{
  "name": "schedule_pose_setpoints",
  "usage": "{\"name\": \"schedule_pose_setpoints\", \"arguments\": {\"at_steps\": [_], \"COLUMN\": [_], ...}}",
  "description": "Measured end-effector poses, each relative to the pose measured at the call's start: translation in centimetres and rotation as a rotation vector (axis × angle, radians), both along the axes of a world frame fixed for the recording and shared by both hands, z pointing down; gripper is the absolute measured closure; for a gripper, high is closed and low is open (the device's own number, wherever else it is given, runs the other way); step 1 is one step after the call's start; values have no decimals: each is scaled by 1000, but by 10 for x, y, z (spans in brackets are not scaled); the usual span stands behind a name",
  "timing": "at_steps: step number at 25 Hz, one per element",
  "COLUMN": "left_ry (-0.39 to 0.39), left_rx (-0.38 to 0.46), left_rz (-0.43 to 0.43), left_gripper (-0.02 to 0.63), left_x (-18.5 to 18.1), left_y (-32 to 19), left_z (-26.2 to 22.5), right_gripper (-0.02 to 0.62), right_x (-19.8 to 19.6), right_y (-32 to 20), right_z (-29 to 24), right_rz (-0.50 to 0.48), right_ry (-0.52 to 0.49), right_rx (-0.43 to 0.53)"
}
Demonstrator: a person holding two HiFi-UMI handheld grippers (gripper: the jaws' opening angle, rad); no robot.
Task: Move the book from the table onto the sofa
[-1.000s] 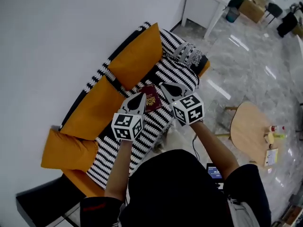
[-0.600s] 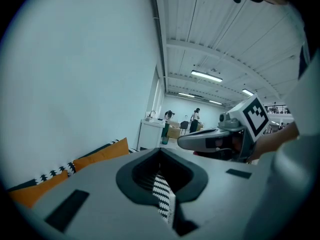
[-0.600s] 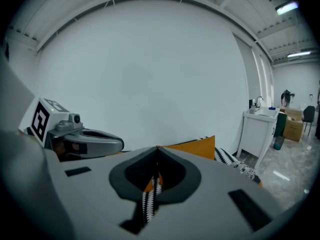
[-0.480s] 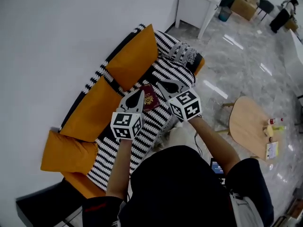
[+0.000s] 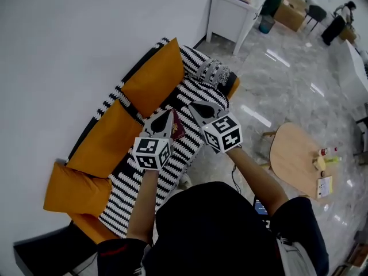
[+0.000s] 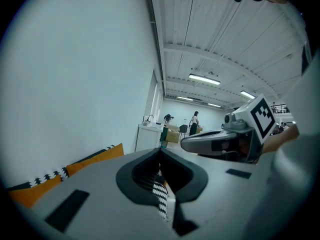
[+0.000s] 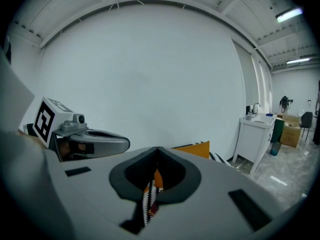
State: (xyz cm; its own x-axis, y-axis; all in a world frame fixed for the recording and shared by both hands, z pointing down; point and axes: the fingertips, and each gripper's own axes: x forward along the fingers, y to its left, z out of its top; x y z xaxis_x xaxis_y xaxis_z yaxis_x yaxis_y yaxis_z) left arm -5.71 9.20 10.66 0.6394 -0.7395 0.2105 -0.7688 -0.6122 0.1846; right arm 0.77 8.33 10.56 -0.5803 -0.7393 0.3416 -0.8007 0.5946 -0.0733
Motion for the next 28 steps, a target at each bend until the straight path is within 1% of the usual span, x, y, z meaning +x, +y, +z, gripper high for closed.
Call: {"name": "schedule_pose_setpoints", "arguments": {"at_steps": [6, 11, 14, 17, 22, 28], "left_ry": [-4, -9, -15, -26, -36, -48], "left_rx": [9, 17, 28, 35, 47, 70], "left_rz": [-18, -39, -48, -56, -76, -131], "left_gripper": [589, 589, 589, 589, 589, 589], "left_x": [35, 62, 79, 94, 113, 129], "left_y": [14, 35, 50, 69, 99, 131], "left_z": [-13, -19, -21, -21, -22, -27], "right_gripper": [578, 578, 578, 578, 578, 578], "right_x": [34, 60, 77, 89, 107, 128], "right_y": [16, 37, 51, 68, 97, 130], "right_z": [-13, -23, -27, -28, -27, -31], "right_rz": [-12, -22, -20, -29, -46, -66], "right_ry": [-7, -22, -21, -35, -53, -77], "right_rx": [13, 29, 59, 71, 84, 93]}}
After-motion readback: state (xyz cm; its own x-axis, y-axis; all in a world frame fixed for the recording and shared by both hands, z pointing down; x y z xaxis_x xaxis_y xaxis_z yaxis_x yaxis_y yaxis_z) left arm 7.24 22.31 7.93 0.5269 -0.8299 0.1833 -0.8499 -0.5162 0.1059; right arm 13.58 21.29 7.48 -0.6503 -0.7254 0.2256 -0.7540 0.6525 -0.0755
